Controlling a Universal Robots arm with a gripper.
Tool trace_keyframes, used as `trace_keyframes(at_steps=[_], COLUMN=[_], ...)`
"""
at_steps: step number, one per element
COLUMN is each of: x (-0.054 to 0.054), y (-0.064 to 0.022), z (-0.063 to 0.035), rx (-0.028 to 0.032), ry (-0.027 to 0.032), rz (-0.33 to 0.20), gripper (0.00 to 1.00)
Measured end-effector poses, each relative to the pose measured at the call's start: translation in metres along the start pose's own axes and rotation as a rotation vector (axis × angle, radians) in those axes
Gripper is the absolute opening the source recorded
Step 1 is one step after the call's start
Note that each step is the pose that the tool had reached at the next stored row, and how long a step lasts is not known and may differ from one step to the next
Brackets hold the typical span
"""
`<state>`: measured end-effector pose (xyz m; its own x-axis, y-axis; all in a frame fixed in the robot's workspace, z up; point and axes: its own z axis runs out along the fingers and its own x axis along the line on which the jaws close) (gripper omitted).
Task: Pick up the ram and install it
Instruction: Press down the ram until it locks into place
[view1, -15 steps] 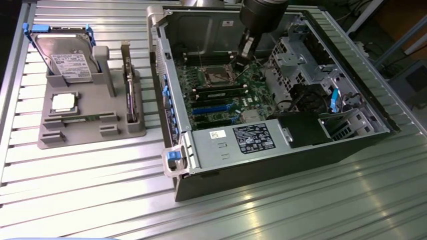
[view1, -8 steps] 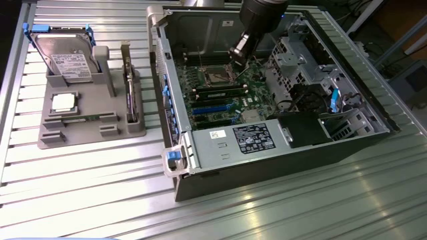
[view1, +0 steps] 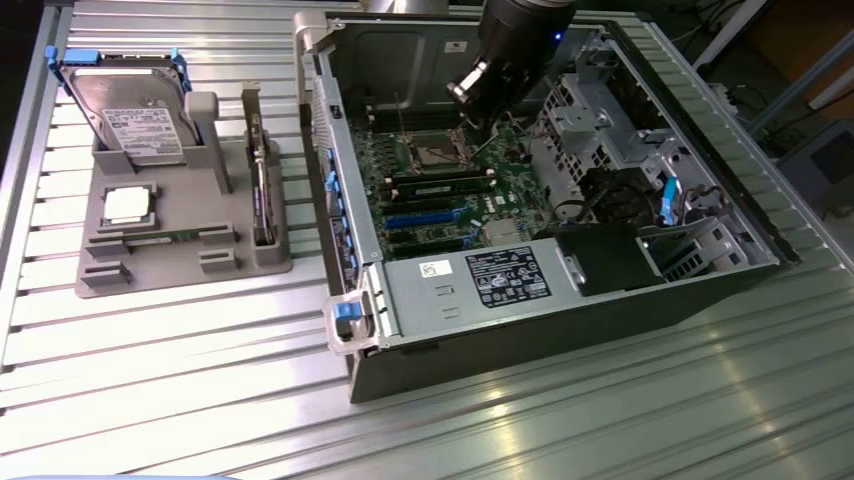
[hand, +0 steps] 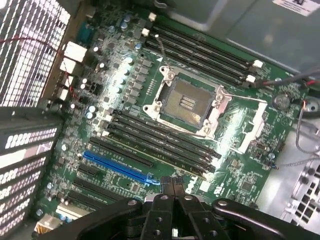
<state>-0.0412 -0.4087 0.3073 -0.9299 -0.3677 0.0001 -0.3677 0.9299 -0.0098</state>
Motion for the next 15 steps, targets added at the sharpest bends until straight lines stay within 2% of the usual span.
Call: trace_keyframes(at_steps=[5, 6, 9, 15], x=[0.0, 0.0, 0.0, 0.0], y=[0.0, 0.0, 0.0, 0.0], z=[0.0, 0.0, 0.0, 0.0], rx=[0.0, 0.0, 0.0, 0.0], ry=[0.0015, 0.0021, 0.0032, 0.0032], rz=[0.144, 0.211, 0.32, 0.328], gripper=[0.11, 0.11, 0.11, 0.11])
